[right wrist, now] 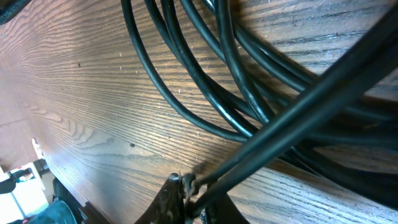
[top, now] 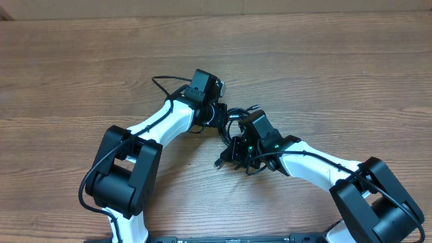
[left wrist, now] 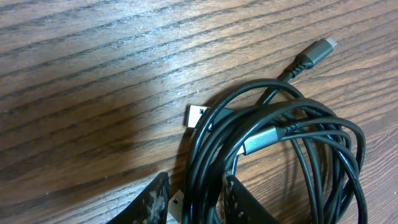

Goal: Untangle cables

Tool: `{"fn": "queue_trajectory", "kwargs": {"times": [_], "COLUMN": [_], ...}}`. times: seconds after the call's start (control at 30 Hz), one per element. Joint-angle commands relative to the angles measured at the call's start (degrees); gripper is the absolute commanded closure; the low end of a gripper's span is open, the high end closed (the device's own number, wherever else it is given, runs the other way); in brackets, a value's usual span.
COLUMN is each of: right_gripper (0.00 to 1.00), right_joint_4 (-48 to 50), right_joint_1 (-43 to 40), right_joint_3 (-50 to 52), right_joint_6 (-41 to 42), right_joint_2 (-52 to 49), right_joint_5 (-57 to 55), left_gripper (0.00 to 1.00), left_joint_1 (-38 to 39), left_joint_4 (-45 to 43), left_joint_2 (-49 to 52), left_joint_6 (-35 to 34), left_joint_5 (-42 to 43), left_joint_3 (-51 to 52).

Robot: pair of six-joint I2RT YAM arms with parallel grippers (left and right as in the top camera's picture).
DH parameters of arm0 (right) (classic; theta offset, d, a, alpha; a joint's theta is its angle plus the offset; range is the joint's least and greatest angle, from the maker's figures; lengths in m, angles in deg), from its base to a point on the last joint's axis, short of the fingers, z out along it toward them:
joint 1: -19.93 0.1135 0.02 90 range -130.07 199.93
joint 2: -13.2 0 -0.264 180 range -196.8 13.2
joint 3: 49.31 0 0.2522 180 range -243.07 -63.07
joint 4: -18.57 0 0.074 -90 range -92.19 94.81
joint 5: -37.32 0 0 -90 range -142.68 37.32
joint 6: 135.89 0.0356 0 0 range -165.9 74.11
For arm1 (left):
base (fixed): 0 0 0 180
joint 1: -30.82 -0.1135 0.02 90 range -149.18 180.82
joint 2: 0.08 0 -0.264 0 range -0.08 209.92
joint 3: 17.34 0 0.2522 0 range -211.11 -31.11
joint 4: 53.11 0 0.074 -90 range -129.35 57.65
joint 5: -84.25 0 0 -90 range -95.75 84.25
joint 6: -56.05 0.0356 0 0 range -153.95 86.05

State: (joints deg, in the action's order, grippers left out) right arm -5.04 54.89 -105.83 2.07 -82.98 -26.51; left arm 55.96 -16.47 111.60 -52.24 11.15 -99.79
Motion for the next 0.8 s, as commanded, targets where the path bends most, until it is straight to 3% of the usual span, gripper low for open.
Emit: {"fn": "queue_trajectory", "kwargs": {"times": [0.0,0.3,0.63,0.77], "right_gripper": [0.88,0.86,0.62,0.46], "right_joint_4": [0.4,0.3,0.3,0.2], "right_joint_1": [0.0,0.0,0.0,0.0], "right_joint_3": [-0.7,-0.7,-0.7,-0.7], "right_joint_6": [-0.5,-0.5,-0.5,-0.5], "right_joint_2": [0.9,0.9,0.9,0.9], "right_joint_5": [0.5,0.5,0.5,0.5], "left_gripper": [0.69,0.70,0.69,0.67], "left_joint_1": [0.5,1.6,1.9,1.9], "left_joint_4": [0.0,-0.5,-0.5,-0.5], "left_joint_2": [0.8,1.5,1.5,1.5], "left_joint_6": [0.7,0.5,0.5,0.5], "left_joint_5": [-1.0,-3.8,-3.8,-3.8], "left_joint_3": [0.1,0.1,0.1,0.1]}}
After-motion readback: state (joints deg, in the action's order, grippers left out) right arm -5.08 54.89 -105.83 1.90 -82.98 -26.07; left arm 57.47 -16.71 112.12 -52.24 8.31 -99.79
